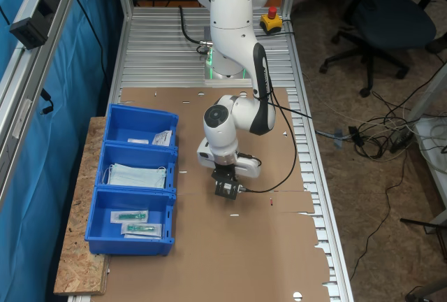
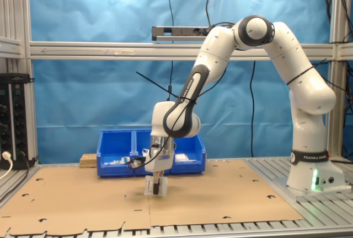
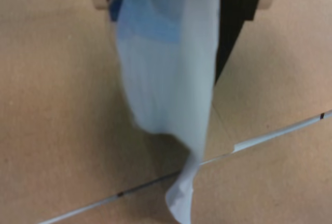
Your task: Pick and place sorting task of medical equipment.
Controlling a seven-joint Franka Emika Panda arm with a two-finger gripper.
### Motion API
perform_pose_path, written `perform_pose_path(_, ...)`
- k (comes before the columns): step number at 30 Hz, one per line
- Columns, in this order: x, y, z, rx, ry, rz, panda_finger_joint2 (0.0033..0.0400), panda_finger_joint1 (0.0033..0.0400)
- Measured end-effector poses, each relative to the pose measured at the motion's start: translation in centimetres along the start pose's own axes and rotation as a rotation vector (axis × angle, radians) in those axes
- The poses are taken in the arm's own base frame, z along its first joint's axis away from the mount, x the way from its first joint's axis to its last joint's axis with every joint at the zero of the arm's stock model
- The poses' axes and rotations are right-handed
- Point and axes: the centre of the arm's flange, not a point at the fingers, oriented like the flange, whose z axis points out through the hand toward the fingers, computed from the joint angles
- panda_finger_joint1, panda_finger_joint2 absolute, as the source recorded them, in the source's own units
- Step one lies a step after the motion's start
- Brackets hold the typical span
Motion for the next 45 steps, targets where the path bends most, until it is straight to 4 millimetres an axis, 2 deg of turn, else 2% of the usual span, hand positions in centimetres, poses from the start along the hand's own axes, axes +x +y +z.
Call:
perform_pose_path(8, 0.0, -0.2, -0.4, 0.006, 0.004, -0.002, 0.0059, 0.0059)
perform_pose_path(13, -0.1, -0.6, -1.9, 0.026, 0.016, -0.007, 0.0059, 0.0059)
perform_pose_path(25, -0.9, -1.1, -7.8, 0.094, 0.062, -0.027, 0.0059, 0.0059)
perform_pose_path(35, -1.8, 0.0, -12.2, 0.125, 0.107, -0.067, 0.0059, 0.0059)
perform_pose_path(42, -1.1, 0.8, -15.7, 0.128, 0.180, -0.149, 0.0059, 0.0059)
perform_pose_path(45, 0.1, 1.5, -18.2, 0.122, 0.233, -0.193, 0.0059, 0.0059)
